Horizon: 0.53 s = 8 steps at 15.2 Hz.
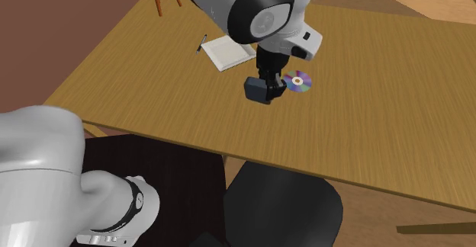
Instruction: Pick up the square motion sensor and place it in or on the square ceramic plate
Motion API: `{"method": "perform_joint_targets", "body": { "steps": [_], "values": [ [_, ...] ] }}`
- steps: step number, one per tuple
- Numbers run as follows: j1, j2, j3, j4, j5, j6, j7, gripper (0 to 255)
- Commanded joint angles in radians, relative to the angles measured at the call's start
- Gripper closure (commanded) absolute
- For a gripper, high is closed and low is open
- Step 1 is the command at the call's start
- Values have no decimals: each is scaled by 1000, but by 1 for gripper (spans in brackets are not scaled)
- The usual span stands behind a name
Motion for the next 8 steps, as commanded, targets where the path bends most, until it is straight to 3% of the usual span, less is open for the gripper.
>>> {"method": "perform_joint_targets", "body": {
  "steps": [1,8],
  "values": [
    [21,28,32,33,-10,-5,62,255],
    [97,149,123,173,-76,-33,275,255]
  ]
}}
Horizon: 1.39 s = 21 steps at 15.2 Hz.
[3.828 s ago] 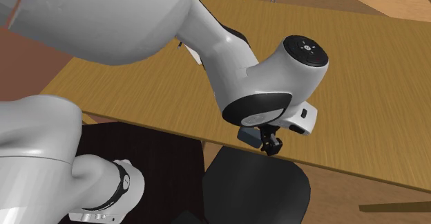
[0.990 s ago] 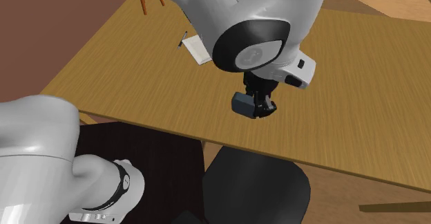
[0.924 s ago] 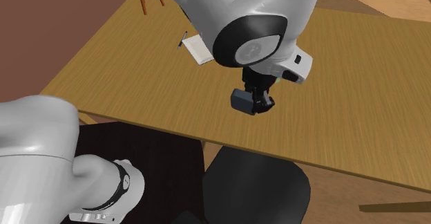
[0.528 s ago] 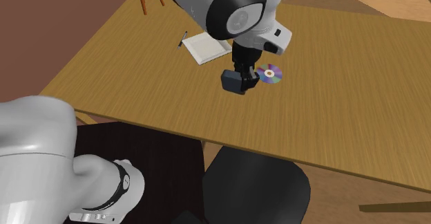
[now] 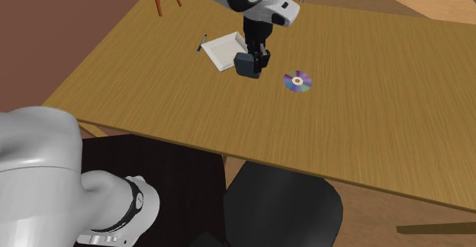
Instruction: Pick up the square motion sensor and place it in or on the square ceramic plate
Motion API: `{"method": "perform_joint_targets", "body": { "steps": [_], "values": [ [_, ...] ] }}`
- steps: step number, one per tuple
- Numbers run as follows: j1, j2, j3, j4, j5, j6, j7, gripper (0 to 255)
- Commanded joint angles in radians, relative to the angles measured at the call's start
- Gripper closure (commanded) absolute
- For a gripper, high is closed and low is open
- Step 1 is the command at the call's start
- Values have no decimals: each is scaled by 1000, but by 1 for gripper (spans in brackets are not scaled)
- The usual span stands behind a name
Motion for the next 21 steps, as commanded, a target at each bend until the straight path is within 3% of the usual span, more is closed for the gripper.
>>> {"method": "perform_joint_targets", "body": {
  "steps": [1,8,15,21],
  "values": [
    [28,41,26,44,-26,-7,72,255],
    [138,213,72,248,-138,-69,281,255],
    [294,421,74,527,-250,-174,454,255],
    [304,458,58,497,-275,-111,469,255]
  ]
}}
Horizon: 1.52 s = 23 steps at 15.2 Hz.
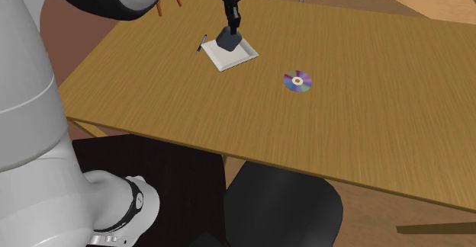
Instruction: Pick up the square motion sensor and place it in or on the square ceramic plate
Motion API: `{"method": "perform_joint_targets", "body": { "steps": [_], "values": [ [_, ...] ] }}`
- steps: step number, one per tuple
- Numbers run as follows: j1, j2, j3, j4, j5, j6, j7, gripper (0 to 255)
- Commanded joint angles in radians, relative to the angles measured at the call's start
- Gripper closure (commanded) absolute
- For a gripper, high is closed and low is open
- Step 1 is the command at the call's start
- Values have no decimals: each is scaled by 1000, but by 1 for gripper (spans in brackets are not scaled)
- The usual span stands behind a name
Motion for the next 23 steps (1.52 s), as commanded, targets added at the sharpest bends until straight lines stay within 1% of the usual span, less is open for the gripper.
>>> {"method": "perform_joint_targets", "body": {
  "steps": [1,10,17,18,23],
  "values": [
    [4,15,-6,-8,-10,23,6,255],
    [22,81,-32,-35,-52,108,32,255],
    [22,81,-32,-35,-52,108,32,255],
    [21,76,-30,-38,-50,106,33,0],
    [22,81,-32,-35,-52,108,32,0]
  ]
}}
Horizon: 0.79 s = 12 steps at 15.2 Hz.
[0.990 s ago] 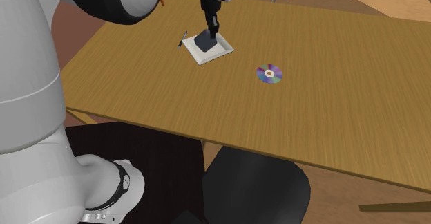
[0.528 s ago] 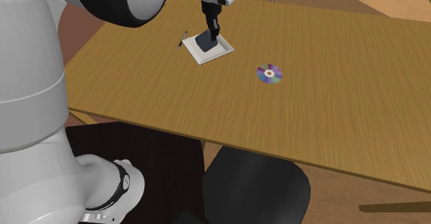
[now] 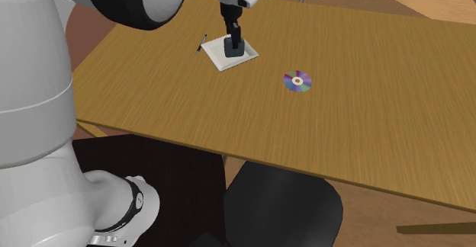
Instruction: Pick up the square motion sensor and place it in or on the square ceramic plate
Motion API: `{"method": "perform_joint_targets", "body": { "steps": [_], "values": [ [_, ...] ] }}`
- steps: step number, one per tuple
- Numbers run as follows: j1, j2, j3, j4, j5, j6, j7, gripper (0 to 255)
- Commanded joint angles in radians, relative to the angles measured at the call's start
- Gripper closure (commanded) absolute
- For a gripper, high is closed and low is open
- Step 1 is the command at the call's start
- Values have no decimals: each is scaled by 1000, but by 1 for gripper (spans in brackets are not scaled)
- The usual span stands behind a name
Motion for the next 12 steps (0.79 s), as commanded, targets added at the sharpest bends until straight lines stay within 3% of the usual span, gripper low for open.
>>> {"method": "perform_joint_targets", "body": {
  "steps": [1,4,12],
  "values": [
    [-6,-17,7,6,11,-21,-9,0],
    [-21,-68,28,29,44,-90,-29,0],
    [-21,-68,28,29,44,-90,-29,0]
  ]
}}
